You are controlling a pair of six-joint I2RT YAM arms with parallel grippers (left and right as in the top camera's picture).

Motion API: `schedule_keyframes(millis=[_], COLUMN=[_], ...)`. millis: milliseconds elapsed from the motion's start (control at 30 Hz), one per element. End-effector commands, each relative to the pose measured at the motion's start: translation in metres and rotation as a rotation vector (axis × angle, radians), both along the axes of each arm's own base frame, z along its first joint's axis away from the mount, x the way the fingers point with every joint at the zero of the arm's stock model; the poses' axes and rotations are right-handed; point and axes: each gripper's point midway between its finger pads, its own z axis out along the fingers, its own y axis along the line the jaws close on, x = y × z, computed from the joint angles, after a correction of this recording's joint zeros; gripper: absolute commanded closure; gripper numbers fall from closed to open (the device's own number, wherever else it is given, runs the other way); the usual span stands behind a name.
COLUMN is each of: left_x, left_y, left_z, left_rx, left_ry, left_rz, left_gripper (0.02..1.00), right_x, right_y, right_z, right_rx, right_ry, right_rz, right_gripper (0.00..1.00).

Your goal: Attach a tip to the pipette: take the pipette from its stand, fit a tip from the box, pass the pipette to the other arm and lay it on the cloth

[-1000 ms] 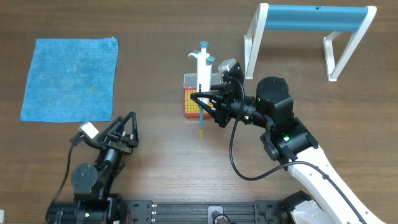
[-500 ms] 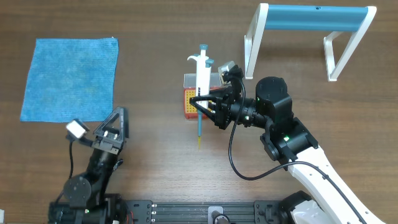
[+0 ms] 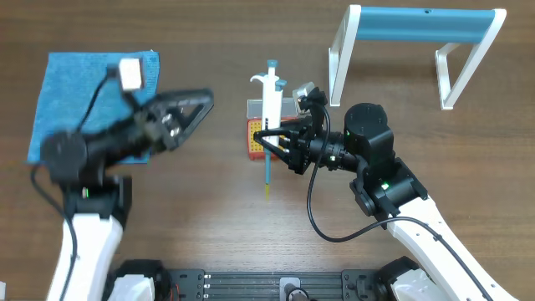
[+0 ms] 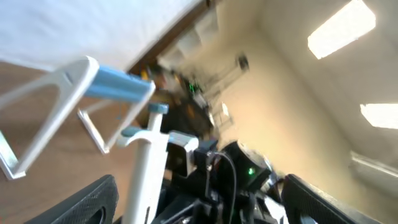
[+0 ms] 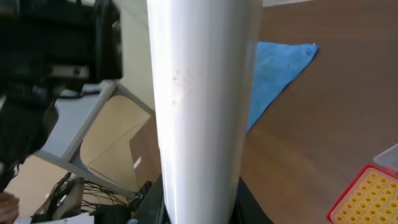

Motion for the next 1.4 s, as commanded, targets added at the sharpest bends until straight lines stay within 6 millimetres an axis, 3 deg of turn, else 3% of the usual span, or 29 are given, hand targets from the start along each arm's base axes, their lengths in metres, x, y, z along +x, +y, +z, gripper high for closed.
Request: schedule_keyframes(millis=[33, 433, 733, 767, 800, 900, 1000, 1033, 1100, 1133, 1167, 1267, 1400], left_x=[-0.002, 0.002, 0.002, 0.003, 0.003, 0.004, 0.006, 0.007, 0.008, 0.01, 0.012, 0.02, 0.046], left_y=[-0.022, -0.079, -0.093, -0.093, -0.093, -0.093, -0.095, -0.096, -0.097, -0.098, -0.098, -0.097, -0.079], left_z=[-0.002, -0.017, -0.012, -0.012, -0.012, -0.012, -0.013, -0.013, -0.015, -0.016, -0.018, -0.029, -0.069], left_rx=[0.114, 0.091, 0.069, 0.069, 0.069, 0.068, 0.065, 0.063, 0.061, 0.061, 0.06, 0.064, 0.119], left_ry=[-0.103, -0.128, -0.167, -0.168, -0.171, -0.17, -0.165, -0.163, -0.154, -0.142, -0.129, -0.063, 0.066], left_rz=[-0.288, -0.441, -0.42, -0.418, -0.417, -0.414, -0.406, -0.403, -0.402, -0.397, -0.392, -0.382, -0.307], left_gripper=[0.163, 0.165, 0.167, 0.2, 0.351, 0.544, 0.961, 0.991, 0.991, 0.991, 0.991, 0.991, 0.991], right_x=[-0.009, -0.013, -0.025, -0.025, -0.025, -0.025, -0.029, -0.031, -0.034, -0.034, -0.034, -0.03, -0.013], right_y=[0.005, 0.007, 0.009, 0.009, 0.009, 0.009, 0.01, 0.01, 0.01, 0.01, 0.01, 0.007, -0.018], right_z=[0.026, 0.037, 0.041, 0.041, 0.041, 0.041, 0.041, 0.042, 0.042, 0.042, 0.042, 0.042, 0.041], right_rx=[0.062, 0.103, 0.126, 0.126, 0.126, 0.126, 0.129, 0.13, 0.132, 0.132, 0.132, 0.131, 0.123], right_ry=[-0.077, -0.078, -0.053, -0.054, -0.054, -0.054, -0.052, -0.05, -0.047, -0.046, -0.046, -0.05, -0.079], right_rz=[0.078, 0.098, 0.17, 0.169, 0.169, 0.172, 0.195, 0.205, 0.221, 0.22, 0.22, 0.207, 0.167], right_gripper=[0.925, 0.925, 0.925, 0.925, 0.928, 0.925, 0.923, 0.919, 0.435, 0.294, 0.24, 0.226, 0.218])
